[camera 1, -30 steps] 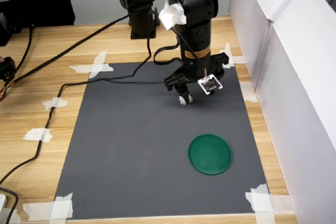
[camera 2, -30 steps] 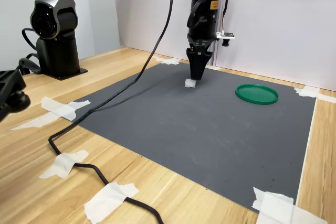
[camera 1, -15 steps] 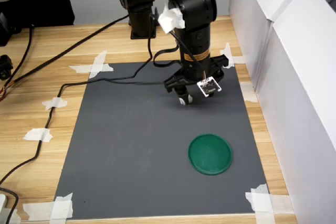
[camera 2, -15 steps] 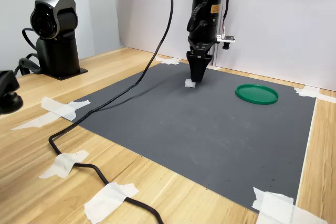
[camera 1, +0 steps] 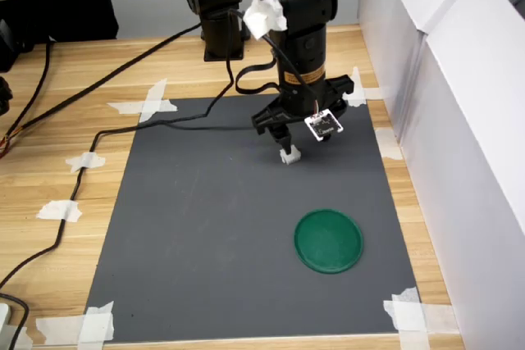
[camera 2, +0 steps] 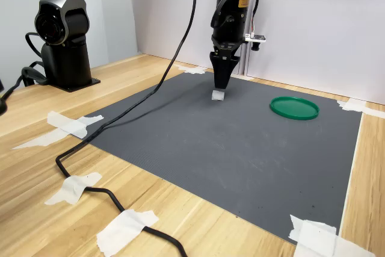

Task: Grasp a white terminal and put it on the green lid.

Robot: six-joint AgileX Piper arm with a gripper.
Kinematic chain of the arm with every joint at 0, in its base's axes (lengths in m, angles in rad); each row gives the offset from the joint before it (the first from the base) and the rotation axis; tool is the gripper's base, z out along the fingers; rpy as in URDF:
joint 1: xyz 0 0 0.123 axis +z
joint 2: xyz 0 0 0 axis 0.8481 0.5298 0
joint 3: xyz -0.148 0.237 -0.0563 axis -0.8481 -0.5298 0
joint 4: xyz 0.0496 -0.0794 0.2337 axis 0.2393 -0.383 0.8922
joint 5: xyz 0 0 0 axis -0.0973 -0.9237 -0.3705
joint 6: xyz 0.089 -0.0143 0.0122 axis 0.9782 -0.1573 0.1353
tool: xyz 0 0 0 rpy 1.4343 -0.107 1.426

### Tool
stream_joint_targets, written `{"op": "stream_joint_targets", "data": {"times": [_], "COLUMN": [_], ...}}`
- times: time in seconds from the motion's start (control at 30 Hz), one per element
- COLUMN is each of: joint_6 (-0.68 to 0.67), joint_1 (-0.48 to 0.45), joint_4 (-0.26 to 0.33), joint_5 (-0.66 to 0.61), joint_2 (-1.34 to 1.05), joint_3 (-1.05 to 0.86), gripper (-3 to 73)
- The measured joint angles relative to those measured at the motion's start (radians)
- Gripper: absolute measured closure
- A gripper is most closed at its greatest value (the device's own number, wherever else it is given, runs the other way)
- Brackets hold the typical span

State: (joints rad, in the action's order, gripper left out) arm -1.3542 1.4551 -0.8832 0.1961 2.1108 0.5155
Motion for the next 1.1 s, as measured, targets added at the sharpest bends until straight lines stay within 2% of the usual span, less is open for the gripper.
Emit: {"op": "stream_joint_targets", "data": {"times": [0.37, 0.7, 1.1], "joint_6": [0.0, -0.044, -0.052], "joint_1": [-0.097, -0.099, -0.099], "joint_4": [-0.033, 0.002, 0.005], "joint_5": [-0.005, 0.022, 0.049], "joint_2": [-0.05, -0.04, 0.032], "joint_3": [-0.032, -0.033, -0.036], "gripper": [-0.6, -0.6, -0.6]}}
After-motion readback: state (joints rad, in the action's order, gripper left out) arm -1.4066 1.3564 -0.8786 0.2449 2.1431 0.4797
